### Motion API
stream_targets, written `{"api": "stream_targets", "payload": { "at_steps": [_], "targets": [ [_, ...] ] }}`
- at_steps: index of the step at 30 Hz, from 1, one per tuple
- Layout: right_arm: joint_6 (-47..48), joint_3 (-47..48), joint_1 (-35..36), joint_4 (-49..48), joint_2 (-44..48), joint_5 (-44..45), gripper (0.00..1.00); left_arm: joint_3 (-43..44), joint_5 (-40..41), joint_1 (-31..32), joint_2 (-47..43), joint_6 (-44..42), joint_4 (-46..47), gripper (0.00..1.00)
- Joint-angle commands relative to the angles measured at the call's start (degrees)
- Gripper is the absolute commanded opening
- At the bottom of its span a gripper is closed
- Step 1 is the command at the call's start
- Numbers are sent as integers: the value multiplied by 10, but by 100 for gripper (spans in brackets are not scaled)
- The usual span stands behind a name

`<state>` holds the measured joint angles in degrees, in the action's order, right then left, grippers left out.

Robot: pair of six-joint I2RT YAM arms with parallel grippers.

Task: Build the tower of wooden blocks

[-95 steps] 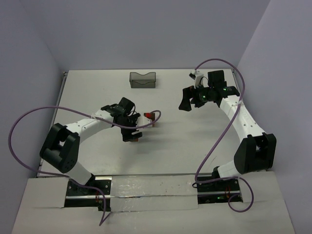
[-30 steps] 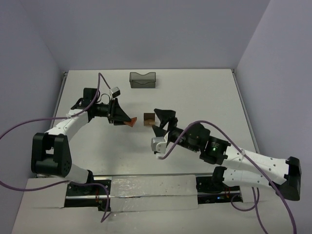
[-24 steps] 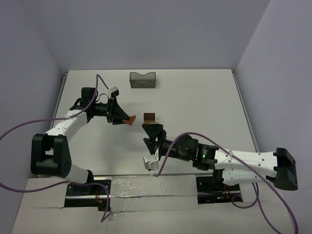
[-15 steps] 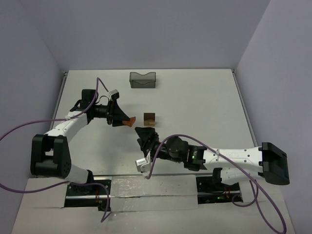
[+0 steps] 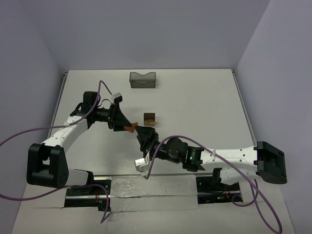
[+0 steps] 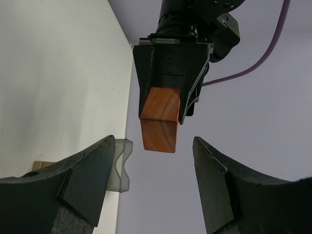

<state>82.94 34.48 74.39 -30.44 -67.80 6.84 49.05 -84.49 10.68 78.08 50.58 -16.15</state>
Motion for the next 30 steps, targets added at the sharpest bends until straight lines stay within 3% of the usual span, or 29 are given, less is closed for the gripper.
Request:
{"api": "stream_targets", "payload": {
  "at_steps": [1, 30],
  "targets": [
    [32, -13, 2, -69, -12, 2, 71, -7, -68, 16, -30, 7, -3, 0],
    [45, 0, 2, -89, -29, -17, 56, -31, -57, 36, -49, 36, 32, 0]
  ]
}}
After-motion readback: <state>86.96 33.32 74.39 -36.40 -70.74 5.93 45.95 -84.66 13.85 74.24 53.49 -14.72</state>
